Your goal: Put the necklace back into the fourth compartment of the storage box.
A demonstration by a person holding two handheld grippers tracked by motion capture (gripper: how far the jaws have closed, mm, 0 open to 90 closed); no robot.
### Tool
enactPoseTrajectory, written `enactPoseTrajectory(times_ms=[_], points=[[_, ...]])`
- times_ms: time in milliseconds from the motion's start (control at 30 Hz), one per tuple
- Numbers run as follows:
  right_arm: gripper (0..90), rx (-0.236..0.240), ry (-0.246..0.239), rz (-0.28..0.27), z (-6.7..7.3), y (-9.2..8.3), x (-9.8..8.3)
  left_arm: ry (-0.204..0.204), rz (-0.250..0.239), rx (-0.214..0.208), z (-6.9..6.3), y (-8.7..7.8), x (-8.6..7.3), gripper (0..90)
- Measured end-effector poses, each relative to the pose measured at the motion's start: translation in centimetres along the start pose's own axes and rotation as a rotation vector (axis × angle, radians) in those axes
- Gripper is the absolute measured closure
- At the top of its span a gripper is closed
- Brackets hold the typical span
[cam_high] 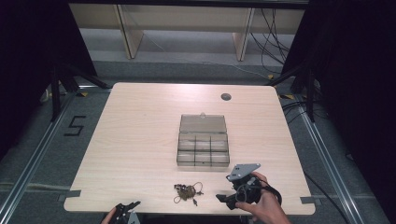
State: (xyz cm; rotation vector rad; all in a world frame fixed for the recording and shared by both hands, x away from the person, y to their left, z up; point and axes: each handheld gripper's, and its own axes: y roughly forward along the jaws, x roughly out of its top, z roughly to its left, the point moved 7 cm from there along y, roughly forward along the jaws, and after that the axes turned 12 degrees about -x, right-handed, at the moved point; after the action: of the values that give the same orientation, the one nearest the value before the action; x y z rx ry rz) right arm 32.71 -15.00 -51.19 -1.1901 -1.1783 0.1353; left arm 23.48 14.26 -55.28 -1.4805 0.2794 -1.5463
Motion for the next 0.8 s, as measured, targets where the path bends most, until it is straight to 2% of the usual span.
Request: enactPoseTrajectory(times_ms=[33, 67, 100, 200, 233, 267, 300, 333, 367, 400, 433, 467, 500, 567, 600, 633, 667, 700, 733, 800], points=[[25.5, 0.009, -0.005, 0.022, 0.2, 0.0, 0.2, 0.006, 0.008, -0.010, -0.1, -0.1, 0.0, 15.7], [25.7, 0.017, -0.016, -0.001, 0.5, 0.3, 0.6, 0.010, 0.013, -0.011, 0.0, -0.1, -0.1, 15.7], [26.4, 0.022, -0.035, 0.030, 0.9, 0.4, 1.0, 0.006, -0.001, 0.002, 0.1, 0.0, 0.0, 15.7], [26.4, 0.027, -0.056, 0.012, 1.4, 1.0, 1.5, -0.003, -0.008, 0.006, 0.0, 0.1, 0.0, 15.7], [26.5, 0.057, -0.075, 0.030, 2.1, 1.3, 1.9, 0.001, -0.002, 0.004, 0.0, 0.1, 0.0, 15.7], [26.5, 0.057, -0.075, 0.030, 2.1, 1.3, 1.9, -0.004, -0.010, 0.005, 0.0, 0.1, 0.0, 15.7], [26.5, 0.059, -0.112, 0.033, 2.4, 1.7, 2.4, -0.002, -0.004, -0.009, 0.0, 0.0, 0.0, 15.7], [26.5, 0.059, -0.112, 0.033, 2.4, 1.7, 2.4, 0.005, 0.003, -0.011, 0.0, -0.1, 0.0, 15.7], [26.5, 0.076, -0.134, 0.043, 2.8, 2.3, 2.8, -0.007, -0.012, -0.006, -0.1, 0.0, 0.0, 15.7], [26.5, 0.076, -0.134, 0.043, 2.8, 2.3, 2.8, 0.007, -0.002, 0.003, 0.1, 0.0, 0.0, 15.7], [26.5, 0.073, -0.123, 0.039, 3.1, 2.6, 3.0, 0.002, -0.006, 0.007, 0.1, 0.0, 0.0, 15.7], [26.5, 0.086, -0.151, 0.033, 3.3, 3.0, 3.2, 0.004, 0.005, -0.011, 0.0, -0.1, -0.1, 15.7], [26.5, 0.089, -0.135, 0.048, 3.5, 3.2, 3.3, 0.003, 0.004, -0.011, 0.0, -0.1, 0.0, 15.7], [26.6, 0.101, -0.151, 0.052, 3.7, 3.8, 3.7, 0.001, -0.003, 0.014, 0.1, 0.1, 0.0, 15.7], [26.9, 0.108, -0.157, 0.057, 3.8, 4.3, 4.0, -0.005, -0.009, 0.007, 0.0, 0.1, 0.0, 15.7], [26.9, 0.108, -0.157, 0.057, 3.8, 4.3, 4.0, 0.007, 0.007, -0.010, 0.0, -0.1, -0.1, 15.7], [27.3, 0.103, -0.143, 0.069, 3.9, 4.4, 4.1, 0.003, 0.003, -0.012, 0.0, -0.1, -0.1, 15.7], [27.8, 0.115, -0.160, 0.064, 3.9, 4.6, 4.3, 0.002, 0.003, -0.012, 0.0, -0.1, 0.0, 15.7], [28.2, 0.103, -0.178, 0.058, 3.9, 4.9, 4.6, 0.003, -0.004, 0.002, 0.1, 0.0, 0.0, 15.7], [29.0, 0.125, -0.176, 0.071, 4.4, 5.3, 4.8, 0.004, -0.004, -0.001, 0.0, 0.0, 0.0, 15.7]])
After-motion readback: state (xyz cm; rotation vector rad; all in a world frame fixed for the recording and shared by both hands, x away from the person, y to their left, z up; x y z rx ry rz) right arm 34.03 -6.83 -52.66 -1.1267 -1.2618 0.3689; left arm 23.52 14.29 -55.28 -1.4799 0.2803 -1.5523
